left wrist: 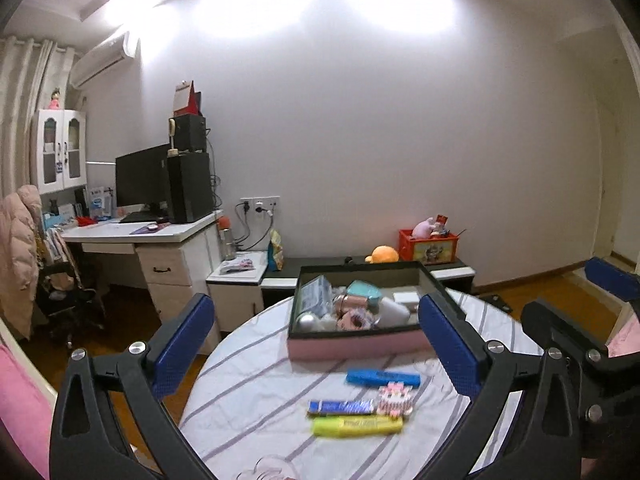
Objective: Organize rigid objects
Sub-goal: 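Withdraw both tools from the tray back toward the remaining bed items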
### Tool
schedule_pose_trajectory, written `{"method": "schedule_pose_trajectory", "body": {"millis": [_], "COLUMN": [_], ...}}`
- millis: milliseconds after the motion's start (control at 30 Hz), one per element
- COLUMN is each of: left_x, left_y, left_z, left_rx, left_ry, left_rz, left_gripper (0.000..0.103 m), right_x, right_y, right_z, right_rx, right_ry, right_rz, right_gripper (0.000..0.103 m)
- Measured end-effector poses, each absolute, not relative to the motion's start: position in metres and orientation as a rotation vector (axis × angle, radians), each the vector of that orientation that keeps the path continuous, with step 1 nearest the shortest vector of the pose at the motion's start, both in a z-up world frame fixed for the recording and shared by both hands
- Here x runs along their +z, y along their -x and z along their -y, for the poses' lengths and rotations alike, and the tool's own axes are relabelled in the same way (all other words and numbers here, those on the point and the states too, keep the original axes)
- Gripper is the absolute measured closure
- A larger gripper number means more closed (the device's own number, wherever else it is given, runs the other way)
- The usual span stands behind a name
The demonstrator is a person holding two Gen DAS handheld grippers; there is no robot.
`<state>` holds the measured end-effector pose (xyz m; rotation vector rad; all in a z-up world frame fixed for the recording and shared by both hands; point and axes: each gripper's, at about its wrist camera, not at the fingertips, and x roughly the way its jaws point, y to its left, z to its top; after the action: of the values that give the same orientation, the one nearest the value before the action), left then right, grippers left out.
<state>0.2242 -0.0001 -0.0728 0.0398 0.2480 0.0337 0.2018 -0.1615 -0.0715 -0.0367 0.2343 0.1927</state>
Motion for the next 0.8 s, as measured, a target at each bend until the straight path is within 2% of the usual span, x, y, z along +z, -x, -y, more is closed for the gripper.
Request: {"method": "schedule_pose_trajectory", "body": {"millis": [500, 800], "left_x": [-0.090, -0.144], "left_y": [-0.208, -0.240], "left_z": [-0.003, -0.008], "left_rx": [-0.005, -0.057], "left_ry": [-0.041, -0.001], "left_rz": [-0.279, -0.472], "left_gripper": [0.000, 0.000], "right_x": [-0.087, -0.117], "right_y": [-0.179, -0.204], "right_z": [0.157, 0.167], "right_rx": [0.179, 0.170], "right_ry": [0.052, 0.022], "right_rz": [-0.258, -0.378], "right_gripper": [0.000, 0.000]}}
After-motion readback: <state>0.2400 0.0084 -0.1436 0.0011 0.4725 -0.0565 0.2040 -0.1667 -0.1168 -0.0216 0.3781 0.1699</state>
